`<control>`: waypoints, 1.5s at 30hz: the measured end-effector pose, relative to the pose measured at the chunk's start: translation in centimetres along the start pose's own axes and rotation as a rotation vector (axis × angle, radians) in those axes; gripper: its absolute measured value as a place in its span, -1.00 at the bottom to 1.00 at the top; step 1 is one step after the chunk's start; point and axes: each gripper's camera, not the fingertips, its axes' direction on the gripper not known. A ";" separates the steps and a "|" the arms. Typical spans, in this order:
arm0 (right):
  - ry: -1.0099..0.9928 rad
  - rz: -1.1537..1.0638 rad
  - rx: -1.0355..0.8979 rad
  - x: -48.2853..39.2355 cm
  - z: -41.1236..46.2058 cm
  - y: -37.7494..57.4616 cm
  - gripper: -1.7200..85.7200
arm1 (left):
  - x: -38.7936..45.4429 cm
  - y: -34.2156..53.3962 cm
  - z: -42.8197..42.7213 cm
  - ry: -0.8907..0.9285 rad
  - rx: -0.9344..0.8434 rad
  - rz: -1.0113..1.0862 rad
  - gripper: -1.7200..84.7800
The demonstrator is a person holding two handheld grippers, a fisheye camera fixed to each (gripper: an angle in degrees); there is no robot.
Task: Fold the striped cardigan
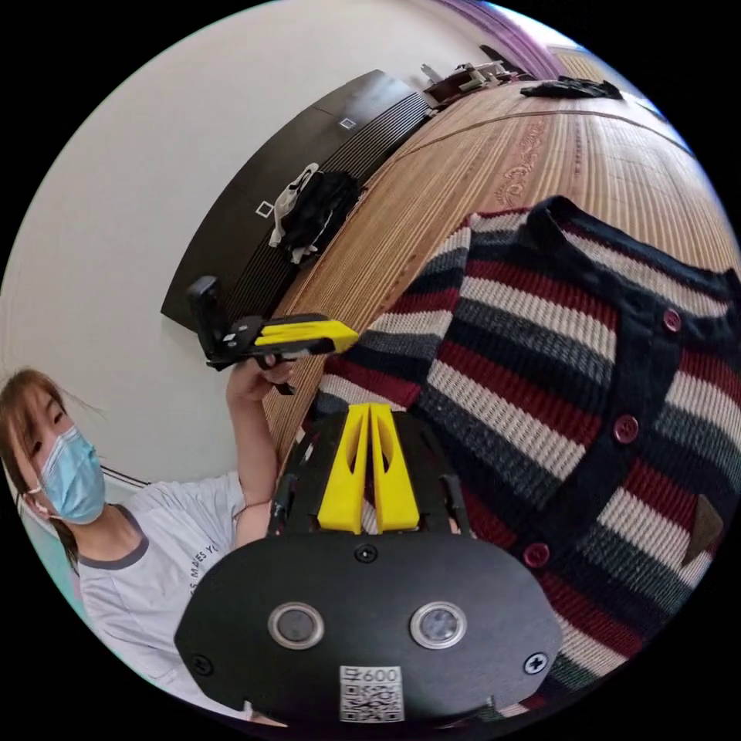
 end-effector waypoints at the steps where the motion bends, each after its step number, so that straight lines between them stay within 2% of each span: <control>1: -0.007 0.009 0.016 0.8 -0.1 0.7 -0.98 | 0.4 -0.8 -1.2 -0.001 0.060 -0.028 -0.96; 4: -0.045 0.047 0.032 3.0 0.2 2.1 -0.98 | 1.4 -4.1 -1.5 0.055 0.136 -0.048 -0.95; 7: -0.010 0.067 0.025 4.6 1.0 4.0 -0.98 | 2.4 -9.9 3.4 0.081 -0.003 -0.080 -0.95; 10: -0.060 0.119 0.019 6.1 1.4 7.3 -0.98 | 3.6 -11.7 7.4 -0.113 -0.176 -0.064 -0.95; 14: -0.086 0.131 0.101 6.4 0.5 15.9 -0.98 | 4.9 -11.3 7.3 -0.085 -0.140 -0.097 -0.95; 23: -0.157 0.194 0.027 6.3 1.0 37.3 -0.98 | 9.6 -10.3 6.2 -0.155 -0.124 -0.084 -0.95; 26: -0.127 0.167 0.101 5.9 0.6 43.5 -0.98 | 11.8 -9.8 5.9 -0.218 -0.116 -0.077 -0.94; 28: -0.126 0.160 0.073 5.9 1.1 46.0 -0.97 | 13.7 -9.4 5.6 -0.290 -0.102 -0.034 -0.94; 31: -0.041 0.054 0.100 4.8 0.9 49.9 -0.95 | 19.7 -6.9 1.5 -0.591 0.014 0.117 -0.93; 33: 0.037 0.023 0.151 4.8 0.4 52.3 -0.89 | 23.8 -3.7 -3.2 -0.660 0.121 0.144 -0.92; 34: 0.074 0.036 0.197 5.4 -0.1 53.9 -0.85 | 25.2 -2.2 -5.0 -0.636 0.155 0.138 -0.92; 35: 0.082 0.060 0.241 6.4 -0.4 55.4 -0.82 | 27.8 1.1 -8.3 -0.533 0.188 0.115 -0.91; 37: 0.048 0.105 0.259 8.6 -0.3 57.2 -0.81 | 32.3 9.0 -13.2 -0.194 0.203 0.034 -0.89; 39: -0.052 0.130 0.227 10.9 0.6 58.4 -0.80 | 35.6 15.2 -14.4 0.033 0.159 0.007 -0.88; 41: -0.119 0.149 0.212 13.2 1.9 59.8 -0.80 | 38.3 20.7 -13.8 0.165 0.052 -0.045 -0.87; 43: -0.136 0.161 0.217 14.8 2.7 60.6 -0.82 | 40.1 26.8 -11.7 0.281 -0.061 -0.188 -0.84; 45: -0.177 0.176 0.263 16.3 2.8 61.5 -0.85 | 40.3 30.3 -10.3 0.349 -0.093 -0.334 -0.80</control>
